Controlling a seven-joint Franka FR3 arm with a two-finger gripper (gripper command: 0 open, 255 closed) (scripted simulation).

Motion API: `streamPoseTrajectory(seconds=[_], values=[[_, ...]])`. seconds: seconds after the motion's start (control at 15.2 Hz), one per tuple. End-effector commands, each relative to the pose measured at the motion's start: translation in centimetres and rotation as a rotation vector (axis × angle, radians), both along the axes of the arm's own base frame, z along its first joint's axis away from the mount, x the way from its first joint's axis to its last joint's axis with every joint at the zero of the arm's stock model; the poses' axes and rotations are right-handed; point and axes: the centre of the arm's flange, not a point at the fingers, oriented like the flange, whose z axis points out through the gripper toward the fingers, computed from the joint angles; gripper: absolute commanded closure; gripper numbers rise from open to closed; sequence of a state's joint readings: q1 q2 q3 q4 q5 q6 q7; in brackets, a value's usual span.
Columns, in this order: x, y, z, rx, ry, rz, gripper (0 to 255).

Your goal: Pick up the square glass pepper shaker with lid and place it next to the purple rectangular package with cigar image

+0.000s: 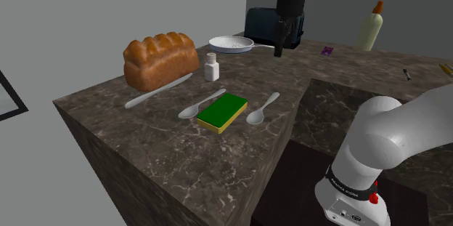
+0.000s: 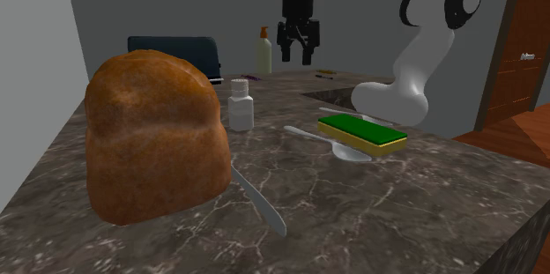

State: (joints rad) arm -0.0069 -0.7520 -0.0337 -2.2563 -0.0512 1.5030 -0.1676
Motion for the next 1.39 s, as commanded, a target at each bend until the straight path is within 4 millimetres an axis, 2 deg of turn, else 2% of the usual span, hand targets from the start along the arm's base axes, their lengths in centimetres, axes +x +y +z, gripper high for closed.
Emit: streamPoseTrajectory(seconds=[0.0, 0.53, 1.06, 1.32], values=[[0.0, 0.0, 0.0, 0.0, 0.0, 0.0, 0], [6.3, 5.6, -2.0, 0.048, -0.119, 0.033, 0], [12.6, 11.6, -3.0, 0.095, -0.238, 0.066, 0], [13.3, 12.0, -4.5, 0.098, -0.244, 0.068, 0]])
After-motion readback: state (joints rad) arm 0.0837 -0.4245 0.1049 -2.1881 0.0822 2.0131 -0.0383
